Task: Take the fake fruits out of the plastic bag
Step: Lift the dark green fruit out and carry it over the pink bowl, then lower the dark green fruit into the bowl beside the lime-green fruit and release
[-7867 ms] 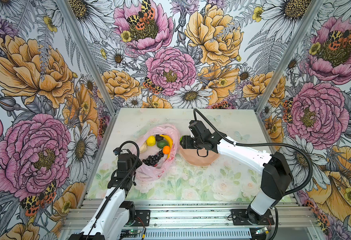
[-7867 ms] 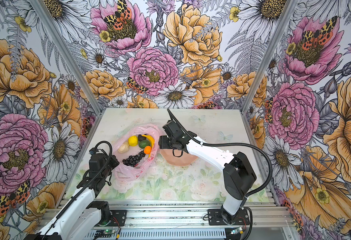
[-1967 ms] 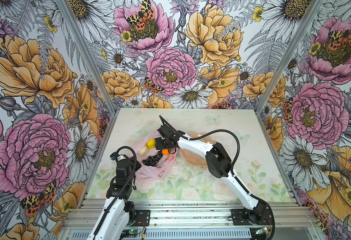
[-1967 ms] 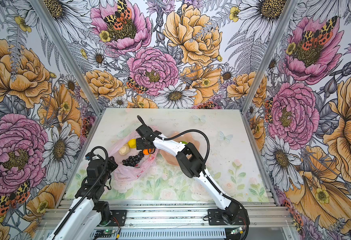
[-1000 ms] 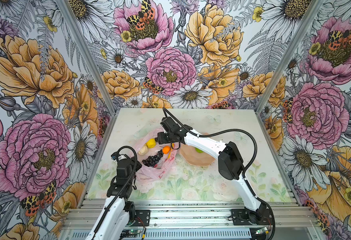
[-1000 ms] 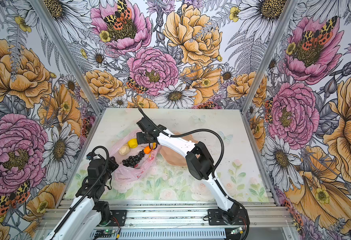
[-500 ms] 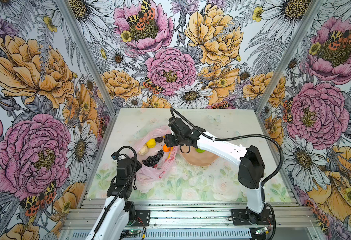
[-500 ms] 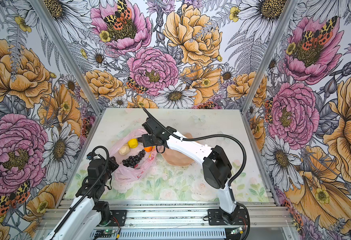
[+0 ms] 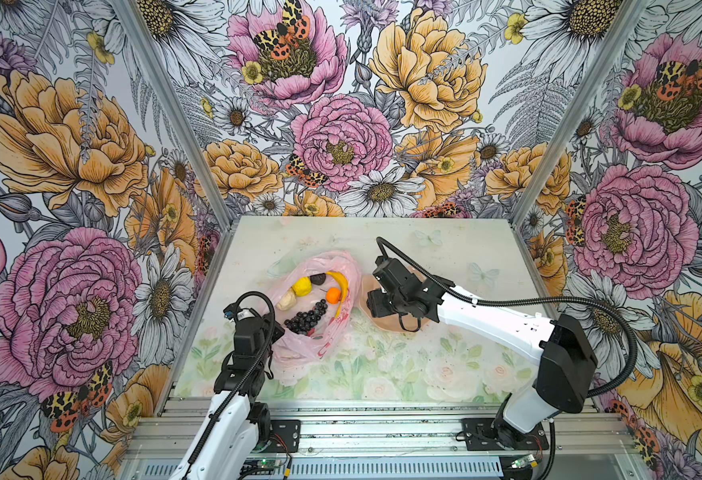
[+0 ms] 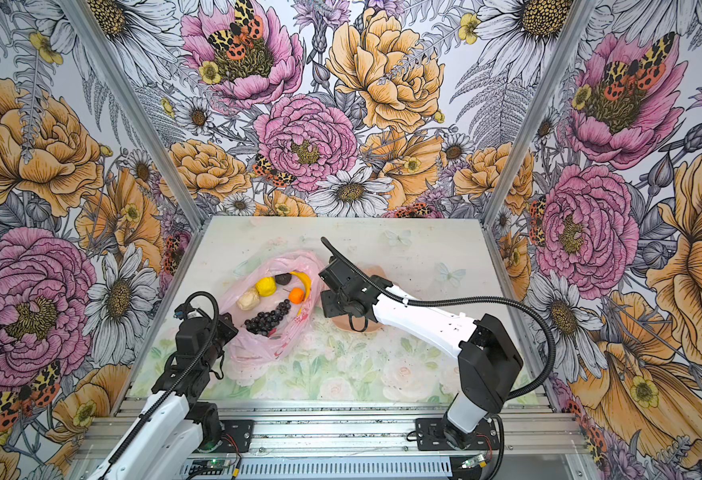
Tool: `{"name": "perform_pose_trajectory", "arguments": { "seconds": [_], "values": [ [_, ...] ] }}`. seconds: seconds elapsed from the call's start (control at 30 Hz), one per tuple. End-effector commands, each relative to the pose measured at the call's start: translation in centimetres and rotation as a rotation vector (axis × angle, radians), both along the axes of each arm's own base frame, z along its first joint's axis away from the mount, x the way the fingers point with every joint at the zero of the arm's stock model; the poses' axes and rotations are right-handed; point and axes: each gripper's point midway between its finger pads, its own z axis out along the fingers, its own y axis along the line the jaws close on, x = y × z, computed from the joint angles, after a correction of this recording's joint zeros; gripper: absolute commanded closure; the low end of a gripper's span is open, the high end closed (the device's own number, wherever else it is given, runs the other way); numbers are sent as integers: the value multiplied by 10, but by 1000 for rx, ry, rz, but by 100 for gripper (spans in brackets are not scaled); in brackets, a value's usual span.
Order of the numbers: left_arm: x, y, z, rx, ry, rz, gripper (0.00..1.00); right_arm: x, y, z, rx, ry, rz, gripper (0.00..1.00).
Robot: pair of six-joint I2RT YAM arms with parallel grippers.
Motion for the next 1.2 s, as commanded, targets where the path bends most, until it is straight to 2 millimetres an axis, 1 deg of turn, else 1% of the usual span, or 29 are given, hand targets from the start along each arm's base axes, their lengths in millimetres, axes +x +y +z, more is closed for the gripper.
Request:
{"name": "perform_pose_trajectory", "arguments": {
  "seconds": [0.0,0.07,0.1,0.13,0.27,0.33,0.53,0.77,1.0,1.17],
  "values": [
    [3,-6,5,10,-25,-40,85,-5,-24,0,2,-6,-67,39],
    [4,-7,5,12,-24,-42,85,-9,-39,-10,-15,11,-94,39],
    [4,-7,4,12,-22,-44,86,-12,-43,-15,-25,18,-98,39],
    [4,-8,5,11,-23,-45,85,-8,-56,-20,-34,27,-133,39],
    [4,-8,5,14,-24,-45,85,-6,-85,-36,-72,47,-198,39],
    [4,-8,5,15,-23,-45,86,-3,-97,-40,-86,49,-229,39],
    [4,-8,6,16,-26,-44,86,11,-119,-52,-144,49,-306,39],
    [4,-8,5,17,-23,-48,85,31,-119,-59,-179,24,-325,39],
    [4,-8,5,19,-21,-50,85,47,-118,-66,-175,22,-344,38],
    [5,-9,6,22,-25,-54,85,58,-116,-75,-161,35,-348,38]
  ]
}}
